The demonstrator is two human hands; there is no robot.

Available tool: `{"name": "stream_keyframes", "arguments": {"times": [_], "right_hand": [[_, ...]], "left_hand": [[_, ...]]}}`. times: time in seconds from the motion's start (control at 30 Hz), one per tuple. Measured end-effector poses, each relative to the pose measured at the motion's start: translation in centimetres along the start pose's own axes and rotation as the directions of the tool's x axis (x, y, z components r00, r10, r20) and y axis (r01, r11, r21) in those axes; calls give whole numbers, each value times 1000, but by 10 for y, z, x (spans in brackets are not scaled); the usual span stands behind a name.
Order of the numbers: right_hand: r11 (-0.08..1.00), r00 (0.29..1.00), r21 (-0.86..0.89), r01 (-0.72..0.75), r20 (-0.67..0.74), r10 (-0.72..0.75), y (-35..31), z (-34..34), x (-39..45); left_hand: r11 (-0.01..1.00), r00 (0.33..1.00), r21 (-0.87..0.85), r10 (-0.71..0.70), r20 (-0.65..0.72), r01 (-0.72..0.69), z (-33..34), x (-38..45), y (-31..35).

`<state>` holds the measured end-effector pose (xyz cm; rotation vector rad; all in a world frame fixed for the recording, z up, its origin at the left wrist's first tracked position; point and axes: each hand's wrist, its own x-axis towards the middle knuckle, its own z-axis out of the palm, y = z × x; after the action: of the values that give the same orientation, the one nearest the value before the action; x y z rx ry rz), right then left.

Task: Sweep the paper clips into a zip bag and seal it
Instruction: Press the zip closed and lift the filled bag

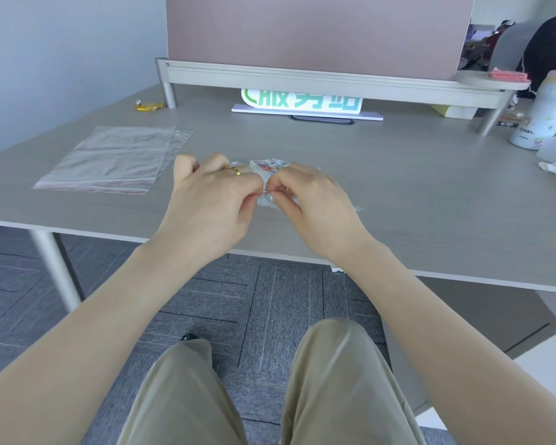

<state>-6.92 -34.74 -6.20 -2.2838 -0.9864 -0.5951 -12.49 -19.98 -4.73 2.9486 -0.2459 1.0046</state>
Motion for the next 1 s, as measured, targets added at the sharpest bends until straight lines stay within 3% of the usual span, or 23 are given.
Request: {"name": "stream_keyframes", "arguments": {"times": [0.13, 0.37, 0.57, 0.73, 1.0], "right_hand": [[999, 999, -53, -12, -41, 10, -1, 2, -3], [989, 990, 67, -135, -30, 138, 7, -4, -6], [998, 998, 49, -27, -59, 29, -7, -1, 0], [997, 998, 72, -25, -51, 29, -4, -3, 0], [986, 1000, 169, -9, 3, 9, -6, -10, 4]], "left_hand": [[998, 999, -40, -43, -12, 42, -4, -1, -3], [999, 998, -20, -38, -54, 37, -15, 5, -14], [996, 997, -64, 52, -64, -56, -11, 6, -3], [987, 997, -158, 23, -68, -34, -15, 1, -15], [994, 994, -52, 92, -52, -95, -13, 0, -15]]}}
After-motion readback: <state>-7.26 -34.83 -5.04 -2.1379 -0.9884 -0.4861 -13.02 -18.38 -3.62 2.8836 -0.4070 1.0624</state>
